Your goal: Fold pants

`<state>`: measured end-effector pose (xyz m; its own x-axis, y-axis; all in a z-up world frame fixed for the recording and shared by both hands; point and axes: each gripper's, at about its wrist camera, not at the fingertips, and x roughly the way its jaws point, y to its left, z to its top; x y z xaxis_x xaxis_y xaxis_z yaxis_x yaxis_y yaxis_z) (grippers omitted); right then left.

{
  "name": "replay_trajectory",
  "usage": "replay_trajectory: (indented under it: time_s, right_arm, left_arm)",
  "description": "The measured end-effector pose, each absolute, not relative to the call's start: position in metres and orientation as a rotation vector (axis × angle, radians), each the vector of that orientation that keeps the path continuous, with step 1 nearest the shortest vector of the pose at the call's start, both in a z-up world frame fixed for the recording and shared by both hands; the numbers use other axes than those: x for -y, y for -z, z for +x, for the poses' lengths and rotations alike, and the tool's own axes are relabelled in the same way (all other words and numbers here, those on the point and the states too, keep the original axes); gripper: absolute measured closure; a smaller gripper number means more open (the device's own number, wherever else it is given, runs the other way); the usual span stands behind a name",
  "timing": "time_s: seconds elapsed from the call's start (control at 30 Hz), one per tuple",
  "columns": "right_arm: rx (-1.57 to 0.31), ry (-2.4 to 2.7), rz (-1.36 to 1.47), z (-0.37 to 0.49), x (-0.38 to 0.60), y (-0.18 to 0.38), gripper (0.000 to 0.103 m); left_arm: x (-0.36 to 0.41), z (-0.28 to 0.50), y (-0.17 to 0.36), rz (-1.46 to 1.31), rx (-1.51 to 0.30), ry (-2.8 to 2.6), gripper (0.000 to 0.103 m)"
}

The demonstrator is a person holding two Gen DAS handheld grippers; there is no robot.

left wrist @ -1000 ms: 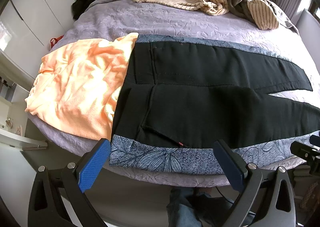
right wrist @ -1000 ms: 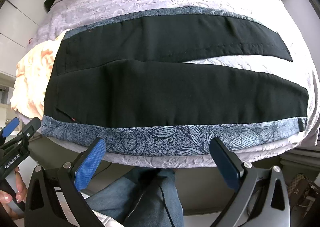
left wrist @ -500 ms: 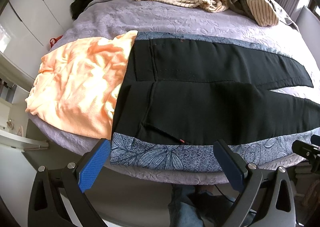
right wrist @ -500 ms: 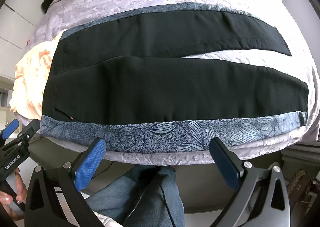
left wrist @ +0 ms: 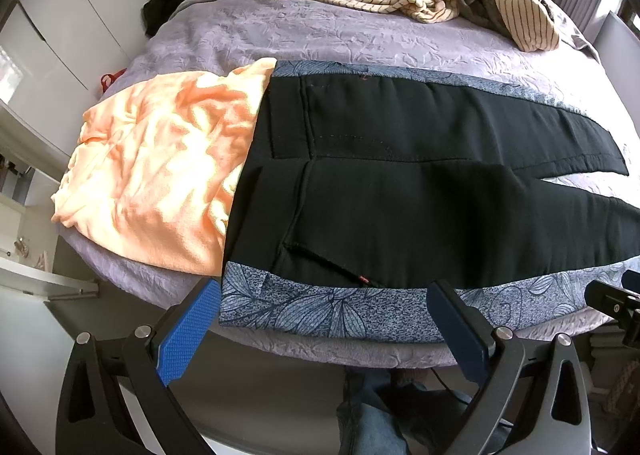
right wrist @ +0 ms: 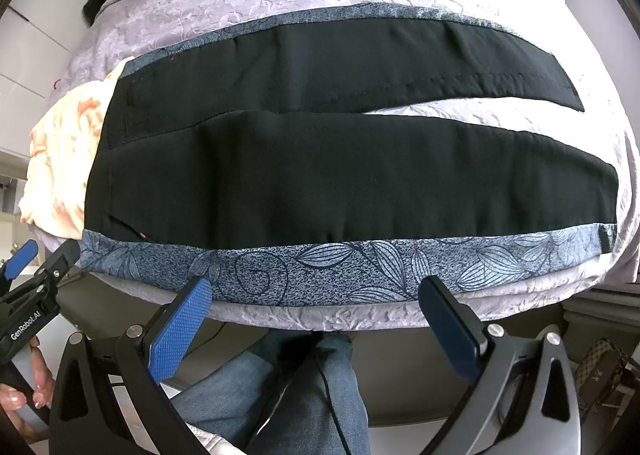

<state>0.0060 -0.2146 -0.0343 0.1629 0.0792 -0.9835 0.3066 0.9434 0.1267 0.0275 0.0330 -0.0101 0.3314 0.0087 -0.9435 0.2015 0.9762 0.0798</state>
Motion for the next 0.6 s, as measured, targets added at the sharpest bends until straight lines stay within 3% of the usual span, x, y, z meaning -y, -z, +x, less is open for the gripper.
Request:
replay_trajectory:
  time_s: [0.6]
  right_arm:
    - [-1.375,0.175,0.341,0.0016,0.2162,0.0374,0.000]
  left_arm:
    - [-0.0326,0.0252,0.0136,0.203,-1.240,0.122,0.000]
